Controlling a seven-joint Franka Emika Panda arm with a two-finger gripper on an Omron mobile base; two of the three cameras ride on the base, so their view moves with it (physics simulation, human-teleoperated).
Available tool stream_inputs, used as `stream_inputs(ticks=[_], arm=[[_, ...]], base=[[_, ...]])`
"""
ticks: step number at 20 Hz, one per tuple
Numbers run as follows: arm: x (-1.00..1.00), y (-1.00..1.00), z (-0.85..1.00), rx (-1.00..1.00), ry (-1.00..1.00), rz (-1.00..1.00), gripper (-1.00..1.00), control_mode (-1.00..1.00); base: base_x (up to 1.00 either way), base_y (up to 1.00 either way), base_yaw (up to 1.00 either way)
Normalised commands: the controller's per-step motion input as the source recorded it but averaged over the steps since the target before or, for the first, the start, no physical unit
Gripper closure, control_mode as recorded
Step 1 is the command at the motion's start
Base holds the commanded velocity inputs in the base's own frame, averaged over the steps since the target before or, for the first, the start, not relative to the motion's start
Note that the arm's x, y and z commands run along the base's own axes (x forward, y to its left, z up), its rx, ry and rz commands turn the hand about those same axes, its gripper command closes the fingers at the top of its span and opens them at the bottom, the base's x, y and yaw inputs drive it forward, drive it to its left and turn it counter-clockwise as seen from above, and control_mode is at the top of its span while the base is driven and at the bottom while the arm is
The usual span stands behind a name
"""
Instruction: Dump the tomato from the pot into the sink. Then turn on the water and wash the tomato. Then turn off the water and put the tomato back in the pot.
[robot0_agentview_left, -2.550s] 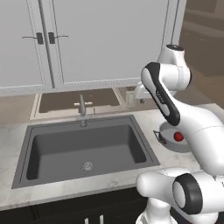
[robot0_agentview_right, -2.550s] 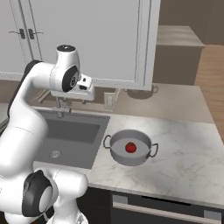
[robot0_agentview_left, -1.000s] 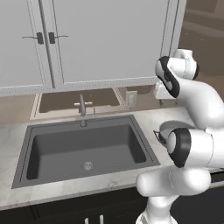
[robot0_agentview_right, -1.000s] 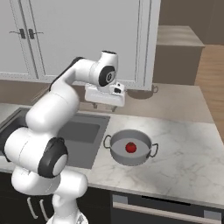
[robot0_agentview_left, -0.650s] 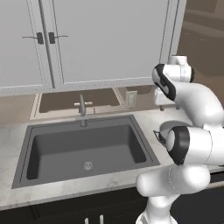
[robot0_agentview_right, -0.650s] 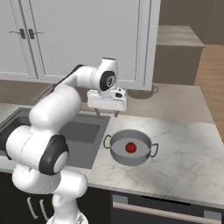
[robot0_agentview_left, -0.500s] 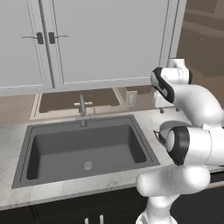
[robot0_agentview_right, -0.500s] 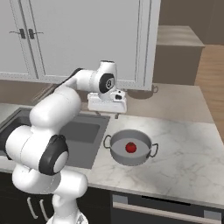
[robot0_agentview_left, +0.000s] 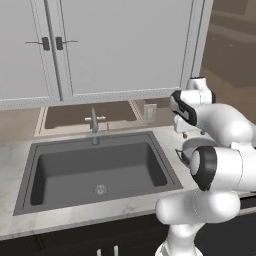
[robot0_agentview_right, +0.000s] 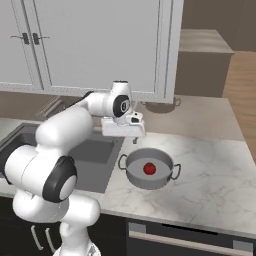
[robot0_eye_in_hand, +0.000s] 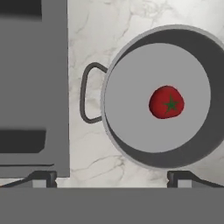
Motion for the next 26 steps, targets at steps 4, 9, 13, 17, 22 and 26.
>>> stream_inputs(ticks=[4, 9, 13, 17, 22, 26], arm=[[0.0, 0.0, -0.38, 0.0, 0.03, 0.0, -1.0, -1.0], [0.0, 0.0, -0.38, 0.04, 0.05, 0.0, -1.0, -1.0], [0.01, 0.0, -0.46, 0.04, 0.06, 0.0, -1.0, -1.0], [0.02, 0.0, -0.42, 0.03, 0.02, 0.0, -1.0, -1.0], [0.07, 0.0, -0.36, 0.02, 0.0, 0.0, -1.0, -1.0], [0.12, 0.0, -0.23, 0.0, 0.0, 0.0, -1.0, -1.0]], base=[[0.0, 0.0, 0.0], [0.0, 0.0, 0.0], [0.0, 0.0, 0.0], [0.0, 0.0, 0.0], [0.0, 0.0, 0.0], [0.0, 0.0, 0.0]])
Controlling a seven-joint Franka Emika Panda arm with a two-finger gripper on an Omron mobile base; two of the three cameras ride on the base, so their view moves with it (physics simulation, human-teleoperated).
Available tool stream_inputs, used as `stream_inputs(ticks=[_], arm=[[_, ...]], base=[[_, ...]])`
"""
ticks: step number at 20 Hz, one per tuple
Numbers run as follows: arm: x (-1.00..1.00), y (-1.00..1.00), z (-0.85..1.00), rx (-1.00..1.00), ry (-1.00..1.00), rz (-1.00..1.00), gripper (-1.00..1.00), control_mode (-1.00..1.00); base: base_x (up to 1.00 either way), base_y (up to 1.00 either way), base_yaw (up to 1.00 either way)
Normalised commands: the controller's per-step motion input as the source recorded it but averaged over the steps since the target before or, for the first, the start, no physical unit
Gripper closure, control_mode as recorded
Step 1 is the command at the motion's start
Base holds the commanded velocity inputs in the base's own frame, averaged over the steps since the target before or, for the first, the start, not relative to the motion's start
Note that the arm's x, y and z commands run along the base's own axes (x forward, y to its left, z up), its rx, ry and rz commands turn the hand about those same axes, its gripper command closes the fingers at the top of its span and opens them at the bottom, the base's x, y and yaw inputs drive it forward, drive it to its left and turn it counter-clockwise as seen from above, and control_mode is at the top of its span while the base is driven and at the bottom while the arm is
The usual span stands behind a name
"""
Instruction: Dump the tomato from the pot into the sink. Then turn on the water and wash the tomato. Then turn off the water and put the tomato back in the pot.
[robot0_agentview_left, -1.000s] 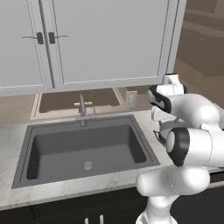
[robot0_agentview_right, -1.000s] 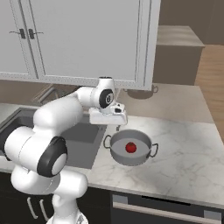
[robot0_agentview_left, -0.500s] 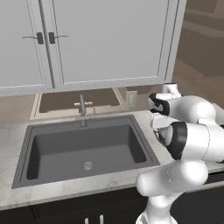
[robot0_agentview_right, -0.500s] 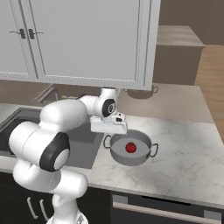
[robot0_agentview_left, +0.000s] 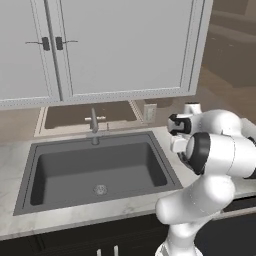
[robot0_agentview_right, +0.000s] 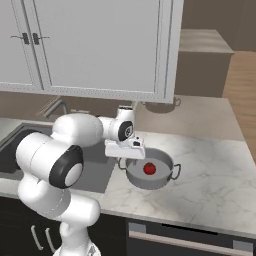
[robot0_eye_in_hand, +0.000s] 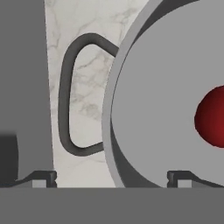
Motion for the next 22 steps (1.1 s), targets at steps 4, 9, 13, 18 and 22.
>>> stream_inputs(ticks=[4, 9, 13, 18, 22], arm=[[0.13, 0.0, -0.15, 0.0, 0.0, 0.0, -1.0, -1.0], [0.12, 0.0, -0.11, 0.02, 0.0, 0.0, -1.0, -1.0], [0.21, 0.0, -0.11, 0.03, 0.0, 0.0, -1.0, -1.0], [0.3, 0.0, -0.09, 0.01, 0.0, 0.0, -1.0, -1.0], [0.15, 0.0, -0.03, 0.0, 0.0, 0.0, -1.0, -1.0]], base=[[0.0, 0.0, 0.0], [0.0, 0.0, 0.0], [0.0, 0.0, 0.0], [0.0, 0.0, 0.0], [0.0, 0.0, 0.0]])
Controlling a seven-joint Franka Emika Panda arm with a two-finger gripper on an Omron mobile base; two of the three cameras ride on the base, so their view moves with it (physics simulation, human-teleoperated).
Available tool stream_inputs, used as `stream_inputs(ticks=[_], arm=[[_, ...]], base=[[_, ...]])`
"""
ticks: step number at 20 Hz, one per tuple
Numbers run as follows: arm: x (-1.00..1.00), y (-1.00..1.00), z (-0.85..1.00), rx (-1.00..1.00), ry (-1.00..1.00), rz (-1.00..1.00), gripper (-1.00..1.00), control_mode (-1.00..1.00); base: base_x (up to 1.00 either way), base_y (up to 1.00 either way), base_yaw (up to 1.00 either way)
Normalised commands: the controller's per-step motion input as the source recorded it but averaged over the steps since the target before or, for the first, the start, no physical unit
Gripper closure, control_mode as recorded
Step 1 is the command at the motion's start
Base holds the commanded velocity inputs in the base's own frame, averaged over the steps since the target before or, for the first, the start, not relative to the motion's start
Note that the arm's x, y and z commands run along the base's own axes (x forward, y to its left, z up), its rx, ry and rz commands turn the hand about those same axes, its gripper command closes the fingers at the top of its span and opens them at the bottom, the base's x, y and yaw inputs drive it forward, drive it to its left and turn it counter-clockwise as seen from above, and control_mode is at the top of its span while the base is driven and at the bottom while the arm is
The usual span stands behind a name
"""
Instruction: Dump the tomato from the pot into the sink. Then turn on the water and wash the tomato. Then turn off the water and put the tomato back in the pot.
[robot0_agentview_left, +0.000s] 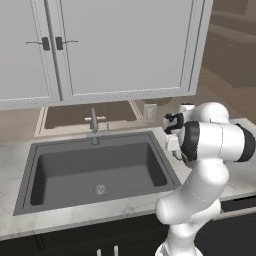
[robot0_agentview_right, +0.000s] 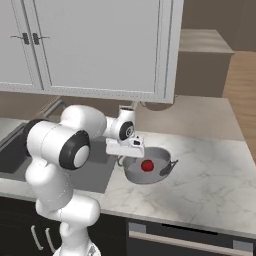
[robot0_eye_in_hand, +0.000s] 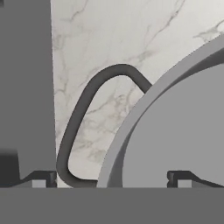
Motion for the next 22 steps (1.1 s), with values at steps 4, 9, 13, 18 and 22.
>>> stream_inputs(ticks=[4, 9, 13, 18, 22], arm=[[0.0, 0.0, 0.0, 0.03, 0.0, 0.0, -1.0, -1.0], [-0.06, 0.0, 0.0, 0.07, 0.0, 0.0, -1.0, -1.0], [-0.05, 0.0, 0.0, 0.07, 0.0, 0.0, -1.0, -1.0], [0.02, 0.0, -0.07, 0.03, 0.0, -0.02, -1.0, -1.0], [0.13, 0.0, -0.16, 0.01, 0.0, -0.03, -1.0, -1.0]], base=[[0.0, 0.0, 0.0], [0.0, 0.0, 0.0], [0.0, 0.0, 0.0], [0.0, 0.0, 0.0], [0.0, 0.0, 0.0]])
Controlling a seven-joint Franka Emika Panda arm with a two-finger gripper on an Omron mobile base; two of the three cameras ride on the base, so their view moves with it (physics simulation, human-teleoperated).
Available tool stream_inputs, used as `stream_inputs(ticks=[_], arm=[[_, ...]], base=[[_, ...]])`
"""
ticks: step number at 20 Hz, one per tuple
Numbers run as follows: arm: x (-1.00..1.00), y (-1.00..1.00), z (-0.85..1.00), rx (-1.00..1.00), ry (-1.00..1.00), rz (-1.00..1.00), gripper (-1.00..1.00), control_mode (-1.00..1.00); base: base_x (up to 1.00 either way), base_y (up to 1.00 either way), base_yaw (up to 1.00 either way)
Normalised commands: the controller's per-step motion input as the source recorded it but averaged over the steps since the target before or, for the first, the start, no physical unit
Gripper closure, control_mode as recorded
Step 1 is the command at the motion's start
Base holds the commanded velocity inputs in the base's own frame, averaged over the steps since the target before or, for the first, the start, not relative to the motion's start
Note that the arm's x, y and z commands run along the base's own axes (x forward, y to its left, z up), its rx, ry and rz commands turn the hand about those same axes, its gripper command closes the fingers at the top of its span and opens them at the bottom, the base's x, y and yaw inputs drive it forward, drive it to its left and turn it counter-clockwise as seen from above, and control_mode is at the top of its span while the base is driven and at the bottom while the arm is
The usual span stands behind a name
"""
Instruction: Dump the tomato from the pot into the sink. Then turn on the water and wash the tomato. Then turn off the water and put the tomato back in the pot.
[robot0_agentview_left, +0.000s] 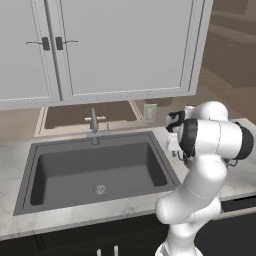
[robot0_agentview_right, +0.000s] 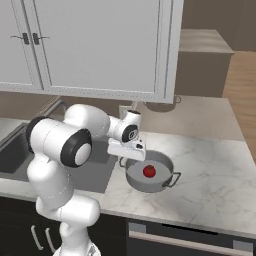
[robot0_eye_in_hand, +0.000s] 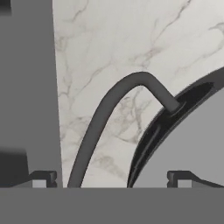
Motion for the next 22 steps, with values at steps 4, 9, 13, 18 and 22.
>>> stream_inputs(ticks=[4, 9, 13, 18, 22], arm=[[0.15, 0.0, -0.19, 0.0, 0.0, -0.04, -1.0, -1.0], [0.14, 0.0, -0.16, 0.0, 0.0, -0.04, -1.0, -1.0], [0.07, 0.0, -0.17, 0.0, 0.0, -0.04, -1.0, -1.0], [0.0, 0.0, -0.16, 0.0, 0.0, -0.07, 1.0, -1.0], [-0.04, 0.0, -0.06, 0.01, 0.0, -0.1, 1.0, -1.0]], base=[[0.0, 0.0, 0.0], [0.0, 0.0, 0.0], [0.0, 0.0, 0.0], [0.0, 0.0, 0.0], [0.0, 0.0, 0.0]])
